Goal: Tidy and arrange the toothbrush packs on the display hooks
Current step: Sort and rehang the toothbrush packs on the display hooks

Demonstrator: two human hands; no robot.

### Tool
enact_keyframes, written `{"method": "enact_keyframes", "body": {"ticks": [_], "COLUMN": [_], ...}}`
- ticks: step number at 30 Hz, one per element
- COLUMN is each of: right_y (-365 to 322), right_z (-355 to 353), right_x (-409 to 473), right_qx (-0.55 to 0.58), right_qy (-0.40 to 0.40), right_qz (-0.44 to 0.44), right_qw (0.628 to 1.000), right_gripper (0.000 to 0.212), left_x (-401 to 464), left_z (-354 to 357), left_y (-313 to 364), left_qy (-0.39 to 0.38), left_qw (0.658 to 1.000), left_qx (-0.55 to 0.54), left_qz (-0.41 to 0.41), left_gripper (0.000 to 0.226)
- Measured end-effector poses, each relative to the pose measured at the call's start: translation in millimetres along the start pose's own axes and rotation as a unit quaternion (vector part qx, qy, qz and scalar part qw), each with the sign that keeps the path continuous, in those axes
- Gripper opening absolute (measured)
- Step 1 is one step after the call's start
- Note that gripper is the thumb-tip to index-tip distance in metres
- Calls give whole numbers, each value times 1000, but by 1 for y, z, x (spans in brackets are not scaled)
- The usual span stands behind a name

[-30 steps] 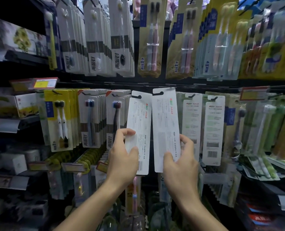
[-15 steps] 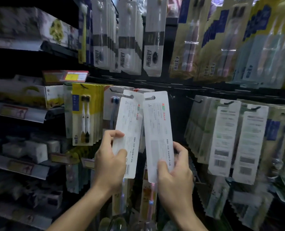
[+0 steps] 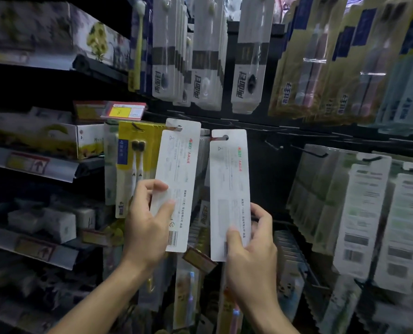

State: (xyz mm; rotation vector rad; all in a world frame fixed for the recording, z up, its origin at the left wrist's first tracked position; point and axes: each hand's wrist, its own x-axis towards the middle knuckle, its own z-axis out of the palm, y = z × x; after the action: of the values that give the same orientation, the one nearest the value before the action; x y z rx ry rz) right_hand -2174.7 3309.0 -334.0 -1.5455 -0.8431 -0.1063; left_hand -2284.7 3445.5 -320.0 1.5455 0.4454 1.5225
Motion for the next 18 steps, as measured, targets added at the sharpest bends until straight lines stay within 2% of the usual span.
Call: {"method": "enact_keyframes", "body": {"ticks": [2, 6, 10, 18], "right_y": [2, 6, 13, 19], "right_z": [3, 9, 12, 17], "right_x": [2, 3, 4, 8], "right_qx": [6, 16, 23, 26], "right_qy": [1, 3, 2, 1], "right_qz": [10, 28, 36, 43], "right_qw": [1000, 999, 999, 999], "right_gripper": [42, 42, 42, 44], "left_x": [4, 7, 10, 18], "left_z": [0, 1, 2, 5], "left_y": [-4, -12, -23, -28], "left_qy": [-1, -3, -8, -8], "left_qw": [1000, 1000, 1000, 1000], "left_qx": [-2, -9, -23, -23], "left_qz": [1, -2, -5, 6], "left_gripper": [29, 21, 29, 21]}}
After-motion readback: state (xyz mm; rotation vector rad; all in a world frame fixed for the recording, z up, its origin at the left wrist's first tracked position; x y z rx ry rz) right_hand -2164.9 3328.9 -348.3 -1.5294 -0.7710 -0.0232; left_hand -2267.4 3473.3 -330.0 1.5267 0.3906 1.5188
